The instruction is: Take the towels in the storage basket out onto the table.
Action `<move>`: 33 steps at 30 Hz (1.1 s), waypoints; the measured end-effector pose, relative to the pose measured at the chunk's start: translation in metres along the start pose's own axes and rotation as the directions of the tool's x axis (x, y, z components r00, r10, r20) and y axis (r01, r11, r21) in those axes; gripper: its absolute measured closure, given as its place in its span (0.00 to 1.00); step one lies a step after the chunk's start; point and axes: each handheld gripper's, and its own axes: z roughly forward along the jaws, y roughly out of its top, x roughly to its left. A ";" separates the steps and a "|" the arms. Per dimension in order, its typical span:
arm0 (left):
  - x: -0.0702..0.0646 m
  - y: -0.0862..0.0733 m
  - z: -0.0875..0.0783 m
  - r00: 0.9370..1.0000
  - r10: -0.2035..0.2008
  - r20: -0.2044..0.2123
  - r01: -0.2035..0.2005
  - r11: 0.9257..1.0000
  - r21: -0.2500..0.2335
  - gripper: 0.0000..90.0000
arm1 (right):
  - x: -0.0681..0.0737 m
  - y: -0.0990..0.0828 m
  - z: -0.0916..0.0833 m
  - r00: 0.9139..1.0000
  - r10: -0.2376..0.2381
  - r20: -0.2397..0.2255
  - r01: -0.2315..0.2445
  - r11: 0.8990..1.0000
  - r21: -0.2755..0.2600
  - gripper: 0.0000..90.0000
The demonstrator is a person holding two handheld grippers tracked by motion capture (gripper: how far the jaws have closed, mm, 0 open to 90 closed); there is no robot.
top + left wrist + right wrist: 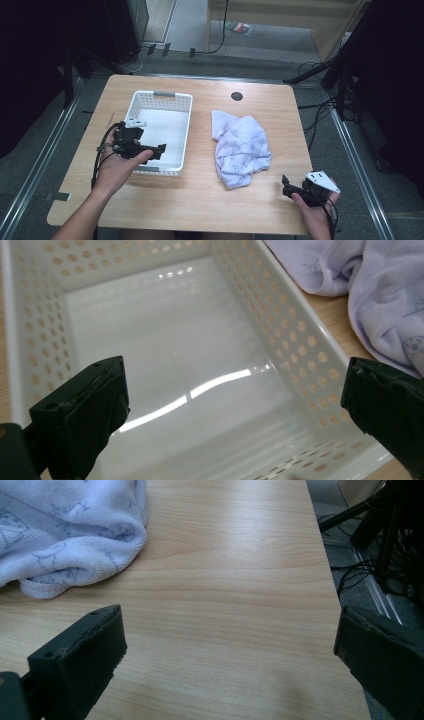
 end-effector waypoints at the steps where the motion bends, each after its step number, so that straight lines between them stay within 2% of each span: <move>1: 0.000 0.000 0.000 1.000 0.000 0.000 0.000 1.000 0.000 0.00 | 0.000 0.000 0.000 1.000 0.000 0.000 0.000 1.000 0.000 0.00; 4: 0.014 -0.012 -0.010 1.000 -0.023 -0.010 0.022 0.999 -0.039 0.00 | 0.000 0.000 0.000 1.000 0.000 0.003 0.000 1.000 0.000 0.00; 7: 0.021 -0.019 -0.015 0.999 -0.037 -0.014 0.036 0.997 -0.062 0.00 | 0.000 0.000 0.000 1.000 0.000 0.005 0.000 1.000 0.000 0.00; 8: 0.028 -0.026 -0.020 0.998 -0.060 -0.013 0.059 0.995 -0.087 0.00 | 0.000 0.000 0.000 1.000 0.001 0.006 -0.001 1.000 0.000 0.00; 9: 0.028 -0.026 -0.020 0.998 -0.060 -0.013 0.059 0.995 -0.087 0.00 | 0.000 0.000 0.000 1.000 0.001 0.006 -0.001 1.000 0.000 0.00; 10: 0.036 -0.033 -0.023 0.997 -0.079 -0.019 0.077 0.992 -0.102 0.00 | 0.000 0.000 0.000 1.000 0.001 0.007 -0.001 1.000 0.001 0.00; 19: 0.059 -0.058 -0.040 0.992 -0.123 -0.035 0.116 0.980 -0.160 0.00 | 0.000 0.000 0.000 1.000 0.000 0.011 0.000 1.000 0.002 0.00; 21: 0.069 -0.069 -0.043 0.988 -0.153 -0.039 0.143 0.973 -0.184 0.00 | 0.001 0.000 0.000 1.000 0.000 0.013 0.000 1.000 0.004 0.00; 23: 0.072 -0.074 -0.043 0.987 -0.156 -0.043 0.145 0.971 -0.189 0.00 | 0.001 0.000 0.000 1.000 -0.002 0.014 0.002 1.000 0.004 0.00; 24: 0.078 -0.083 -0.044 0.984 -0.174 -0.044 0.162 0.966 -0.202 0.00 | 0.001 0.000 0.000 1.000 -0.002 0.016 0.002 1.000 0.004 0.00; 27: 0.085 -0.092 -0.044 0.981 -0.187 -0.052 0.172 0.961 -0.215 0.00 | 0.001 0.000 0.000 1.000 -0.002 0.018 0.002 1.000 0.005 0.00; 28: 0.094 -0.101 -0.045 0.976 -0.213 -0.053 0.194 0.952 -0.237 0.00 | 0.001 0.000 0.000 1.000 -0.001 0.018 0.001 1.000 0.005 0.00; 29: 0.094 -0.101 -0.045 0.976 -0.213 -0.053 0.194 0.952 -0.237 0.00 | 0.001 0.000 0.000 1.000 -0.001 0.018 0.001 1.000 0.005 0.00; 30: 0.101 -0.111 -0.046 0.968 -0.243 -0.058 0.220 0.940 -0.263 0.00 | 0.001 0.000 0.000 1.000 0.000 0.020 0.000 1.000 0.005 0.00; 31: 0.101 -0.111 -0.046 0.968 -0.243 -0.058 0.220 0.940 -0.263 0.00 | 0.001 0.000 0.000 1.000 0.000 0.020 0.000 1.000 0.005 0.00; 33: 0.107 -0.121 -0.046 0.964 -0.258 -0.064 0.231 0.933 -0.274 0.00 | 0.001 0.000 0.000 1.000 -0.002 0.022 0.002 1.000 0.006 0.00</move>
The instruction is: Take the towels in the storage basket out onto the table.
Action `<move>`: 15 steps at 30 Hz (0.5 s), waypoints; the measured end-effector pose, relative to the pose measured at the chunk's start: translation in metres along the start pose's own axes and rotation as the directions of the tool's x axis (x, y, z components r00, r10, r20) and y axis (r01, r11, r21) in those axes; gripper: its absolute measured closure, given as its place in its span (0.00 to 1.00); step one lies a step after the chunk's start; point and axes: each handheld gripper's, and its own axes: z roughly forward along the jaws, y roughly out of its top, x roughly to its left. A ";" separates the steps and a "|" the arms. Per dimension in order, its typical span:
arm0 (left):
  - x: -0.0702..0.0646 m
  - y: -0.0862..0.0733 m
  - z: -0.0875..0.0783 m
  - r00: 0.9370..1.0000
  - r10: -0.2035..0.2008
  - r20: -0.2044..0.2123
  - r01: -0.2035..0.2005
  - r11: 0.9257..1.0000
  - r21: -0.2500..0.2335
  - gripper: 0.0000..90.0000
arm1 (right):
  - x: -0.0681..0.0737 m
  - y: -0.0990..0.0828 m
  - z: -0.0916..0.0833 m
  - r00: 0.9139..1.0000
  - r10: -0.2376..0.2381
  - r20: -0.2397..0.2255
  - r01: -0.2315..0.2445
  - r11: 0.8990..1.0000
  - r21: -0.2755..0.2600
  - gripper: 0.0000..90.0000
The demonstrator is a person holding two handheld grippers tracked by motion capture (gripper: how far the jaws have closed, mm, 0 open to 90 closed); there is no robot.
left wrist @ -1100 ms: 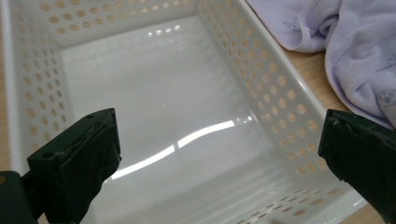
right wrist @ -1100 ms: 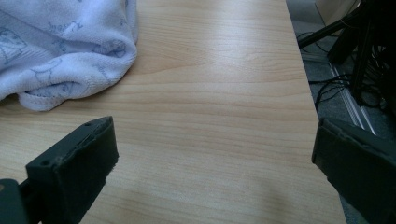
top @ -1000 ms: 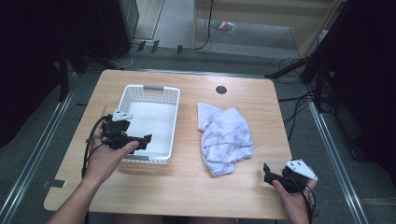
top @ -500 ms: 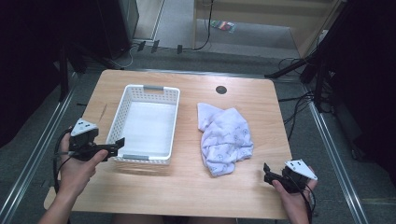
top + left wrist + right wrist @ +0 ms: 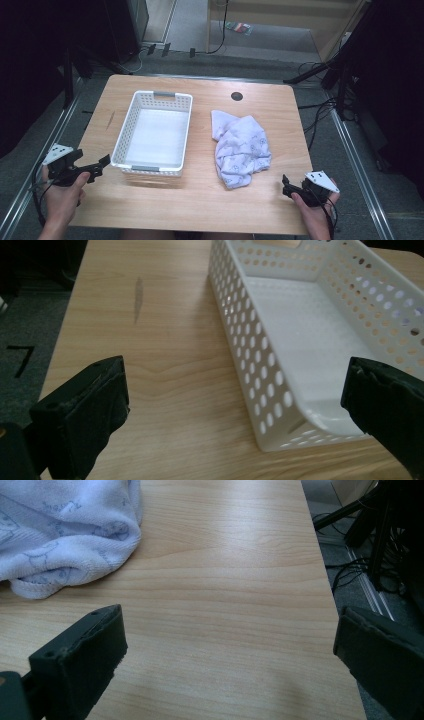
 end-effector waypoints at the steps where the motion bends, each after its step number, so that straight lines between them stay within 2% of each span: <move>1: 0.008 -0.008 0.000 1.000 -0.011 0.003 0.011 1.000 -0.006 0.00 | 0.000 0.000 0.000 1.000 0.000 0.000 0.000 1.000 0.001 0.01; 3: 0.017 -0.018 0.000 1.000 -0.029 0.006 0.029 0.999 -0.020 0.00 | 0.000 0.000 0.000 1.000 -0.004 0.004 0.004 1.000 0.000 0.01; 4: 0.017 -0.018 0.000 1.000 -0.029 0.006 0.029 0.999 -0.020 0.00 | 0.001 0.000 0.000 1.000 -0.004 0.006 0.004 1.000 0.001 0.01; 5: 0.025 -0.026 0.001 0.999 -0.046 0.007 0.046 0.999 -0.024 0.00 | 0.001 0.000 0.000 1.000 -0.007 0.005 0.007 1.000 -0.003 0.01; 6: 0.025 -0.026 0.001 0.999 -0.046 0.007 0.046 0.999 -0.024 0.00 | 0.001 0.000 0.000 1.000 -0.007 0.005 0.007 1.000 -0.004 0.01; 7: 0.031 -0.031 0.002 0.999 -0.050 0.001 0.050 0.998 -0.038 0.00 | 0.001 0.000 0.000 1.000 -0.005 0.006 0.005 1.000 -0.001 0.01; 10: 0.034 -0.035 0.004 0.999 -0.045 -0.006 0.044 0.998 -0.045 0.00 | 0.001 0.000 0.000 1.000 -0.006 0.007 0.006 1.000 0.000 0.01; 13: 0.037 -0.043 0.009 0.999 -0.039 -0.010 0.039 0.999 -0.033 0.00 | 0.000 0.000 0.000 1.000 -0.006 0.006 0.006 1.000 -0.002 0.01; 15: 0.034 -0.043 0.010 0.999 -0.022 -0.033 0.021 0.999 -0.032 0.00 | 0.000 0.000 -0.001 1.000 -0.003 0.003 0.003 1.000 -0.001 0.01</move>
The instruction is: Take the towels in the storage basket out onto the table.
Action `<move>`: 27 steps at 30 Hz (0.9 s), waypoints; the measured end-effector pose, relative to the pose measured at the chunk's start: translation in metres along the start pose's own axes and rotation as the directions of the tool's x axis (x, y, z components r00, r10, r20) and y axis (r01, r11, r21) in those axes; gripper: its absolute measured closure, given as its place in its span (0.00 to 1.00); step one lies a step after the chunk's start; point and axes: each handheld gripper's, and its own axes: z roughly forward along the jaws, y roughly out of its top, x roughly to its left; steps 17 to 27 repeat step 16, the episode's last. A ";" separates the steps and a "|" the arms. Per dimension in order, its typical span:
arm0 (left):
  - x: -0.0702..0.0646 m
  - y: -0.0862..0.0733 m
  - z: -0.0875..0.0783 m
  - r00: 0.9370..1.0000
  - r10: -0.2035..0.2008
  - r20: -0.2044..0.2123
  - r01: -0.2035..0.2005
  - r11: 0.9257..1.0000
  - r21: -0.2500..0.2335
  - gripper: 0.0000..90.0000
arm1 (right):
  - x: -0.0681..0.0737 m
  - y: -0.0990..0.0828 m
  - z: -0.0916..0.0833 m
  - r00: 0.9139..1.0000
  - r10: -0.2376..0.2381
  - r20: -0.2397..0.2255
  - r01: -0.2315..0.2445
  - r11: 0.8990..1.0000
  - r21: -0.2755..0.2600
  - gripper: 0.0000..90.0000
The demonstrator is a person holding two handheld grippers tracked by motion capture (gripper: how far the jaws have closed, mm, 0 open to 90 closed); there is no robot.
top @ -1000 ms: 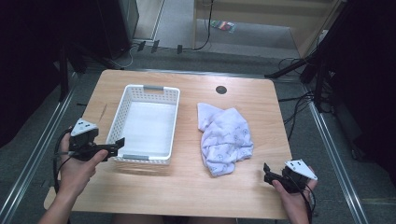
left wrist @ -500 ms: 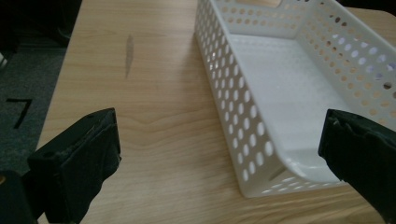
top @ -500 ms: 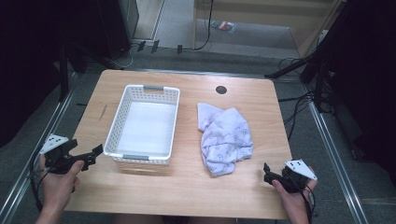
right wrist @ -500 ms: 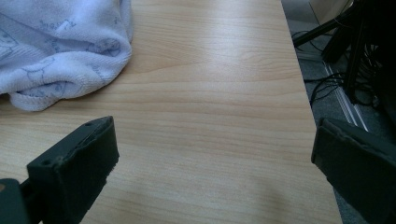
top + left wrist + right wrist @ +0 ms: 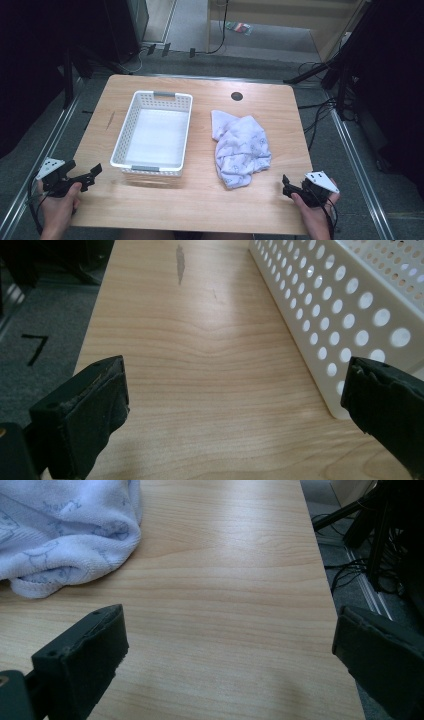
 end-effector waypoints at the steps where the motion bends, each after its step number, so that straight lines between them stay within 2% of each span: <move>1: -0.001 -0.001 0.001 1.000 0.003 -0.002 -0.003 1.000 0.003 0.00 | 0.000 0.000 0.000 1.000 0.000 -0.001 0.000 1.000 0.001 0.01; 4: -0.004 -0.003 0.002 1.000 0.015 -0.017 -0.015 1.000 -0.011 0.00 | -0.001 -0.001 -0.001 1.000 0.000 -0.004 0.000 1.000 -0.004 0.01; 7: -0.003 -0.005 0.002 1.000 -0.006 -0.025 0.006 1.000 -0.019 0.00 | -0.001 -0.001 -0.002 1.000 0.006 -0.010 -0.006 1.000 -0.006 0.01; 9: -0.003 -0.005 0.004 0.999 -0.013 -0.035 0.012 1.000 -0.009 0.00 | -0.002 -0.001 -0.002 1.000 0.008 -0.013 -0.008 1.000 -0.008 0.01; 13: -0.005 -0.005 0.008 0.999 0.002 -0.042 -0.001 1.000 0.016 0.00 | -0.001 -0.001 -0.002 1.000 0.006 -0.014 -0.006 1.000 -0.007 0.01; 14: -0.008 -0.005 0.010 0.998 0.023 -0.059 -0.022 0.999 0.024 0.00 | -0.001 -0.001 -0.002 1.000 0.005 -0.017 -0.005 1.000 -0.006 0.02; 27: -0.009 -0.006 0.010 0.998 0.032 -0.060 -0.030 0.999 0.030 0.00 | -0.002 -0.001 -0.001 1.000 0.005 -0.018 -0.005 1.000 -0.004 0.03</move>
